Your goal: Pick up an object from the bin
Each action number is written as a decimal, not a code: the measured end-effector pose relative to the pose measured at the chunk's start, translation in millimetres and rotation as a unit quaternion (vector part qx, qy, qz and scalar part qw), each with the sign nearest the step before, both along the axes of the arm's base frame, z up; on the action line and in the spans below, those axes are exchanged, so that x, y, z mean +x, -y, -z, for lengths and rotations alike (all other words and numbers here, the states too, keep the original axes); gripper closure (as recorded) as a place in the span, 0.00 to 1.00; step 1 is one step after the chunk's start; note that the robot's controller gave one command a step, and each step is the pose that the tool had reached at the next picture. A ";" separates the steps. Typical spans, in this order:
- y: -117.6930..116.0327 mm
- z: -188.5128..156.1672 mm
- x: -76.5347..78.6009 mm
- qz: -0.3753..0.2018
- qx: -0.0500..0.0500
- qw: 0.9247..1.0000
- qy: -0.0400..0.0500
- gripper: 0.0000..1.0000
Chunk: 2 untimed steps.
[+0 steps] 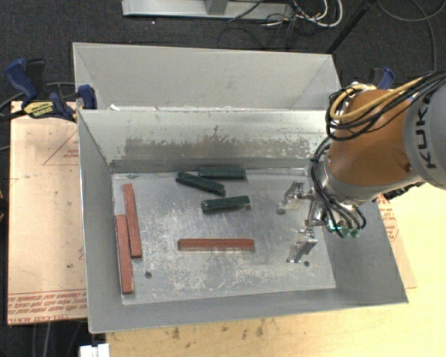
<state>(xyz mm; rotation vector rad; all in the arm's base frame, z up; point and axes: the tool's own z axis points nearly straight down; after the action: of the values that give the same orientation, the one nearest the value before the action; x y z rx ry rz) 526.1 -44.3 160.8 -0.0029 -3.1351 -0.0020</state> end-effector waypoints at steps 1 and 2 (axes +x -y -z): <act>-0.1 -3.3 1.8 -0.001 0.000 1.000 0.003 0.00; -62.8 84.0 33.3 0.061 0.000 0.998 0.006 1.00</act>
Offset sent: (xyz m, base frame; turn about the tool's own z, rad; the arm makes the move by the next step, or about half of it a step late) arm 0.0294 0.0622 -0.0908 0.1243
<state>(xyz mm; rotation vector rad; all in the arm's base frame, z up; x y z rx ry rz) 559.4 18.4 76.7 -0.1954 -3.1414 -0.0028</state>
